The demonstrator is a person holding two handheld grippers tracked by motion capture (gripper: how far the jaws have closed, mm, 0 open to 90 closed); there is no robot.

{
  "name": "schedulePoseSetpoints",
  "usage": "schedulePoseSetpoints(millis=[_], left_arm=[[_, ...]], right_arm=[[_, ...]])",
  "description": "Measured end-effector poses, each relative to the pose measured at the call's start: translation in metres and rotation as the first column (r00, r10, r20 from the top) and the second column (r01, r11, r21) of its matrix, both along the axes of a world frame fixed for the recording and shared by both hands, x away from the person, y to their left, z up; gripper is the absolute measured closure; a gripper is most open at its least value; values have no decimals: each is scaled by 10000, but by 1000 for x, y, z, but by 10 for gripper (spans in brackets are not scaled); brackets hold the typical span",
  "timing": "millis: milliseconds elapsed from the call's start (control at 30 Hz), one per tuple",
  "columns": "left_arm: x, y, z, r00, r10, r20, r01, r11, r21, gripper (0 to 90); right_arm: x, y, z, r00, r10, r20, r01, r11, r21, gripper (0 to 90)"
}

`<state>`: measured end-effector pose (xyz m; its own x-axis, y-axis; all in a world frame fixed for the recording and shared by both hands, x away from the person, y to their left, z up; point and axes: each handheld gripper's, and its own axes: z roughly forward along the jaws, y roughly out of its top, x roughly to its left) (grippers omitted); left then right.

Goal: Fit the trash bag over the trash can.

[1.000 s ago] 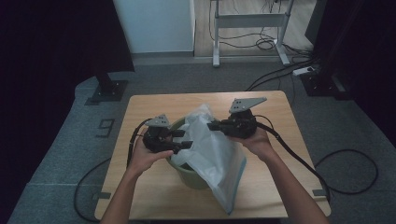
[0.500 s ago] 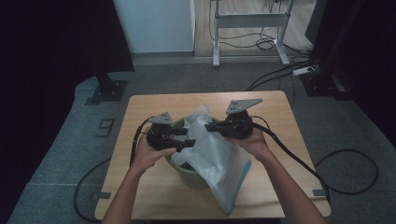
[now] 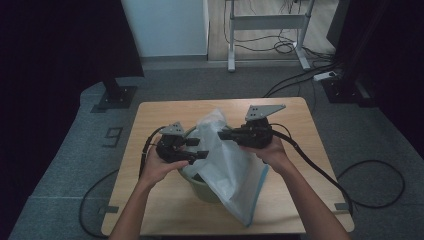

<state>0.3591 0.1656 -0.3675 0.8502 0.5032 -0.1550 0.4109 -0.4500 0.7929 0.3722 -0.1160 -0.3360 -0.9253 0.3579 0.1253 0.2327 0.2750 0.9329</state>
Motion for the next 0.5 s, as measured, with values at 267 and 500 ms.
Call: schedulePoseSetpoints(millis=[267, 500], left_arm=[[-3, 4, -1, 9999, -67, -130, 69, 9998, 177, 403], [-6, 2, -2, 9998, -175, -92, 176, 9998, 107, 398]], right_arm=[[-1, 0, 0, 10000, -87, -47, 87, 10000, -36, 892], [2, 8, -11, 9990, -428, -136, 417, 9966, -712, 892]])
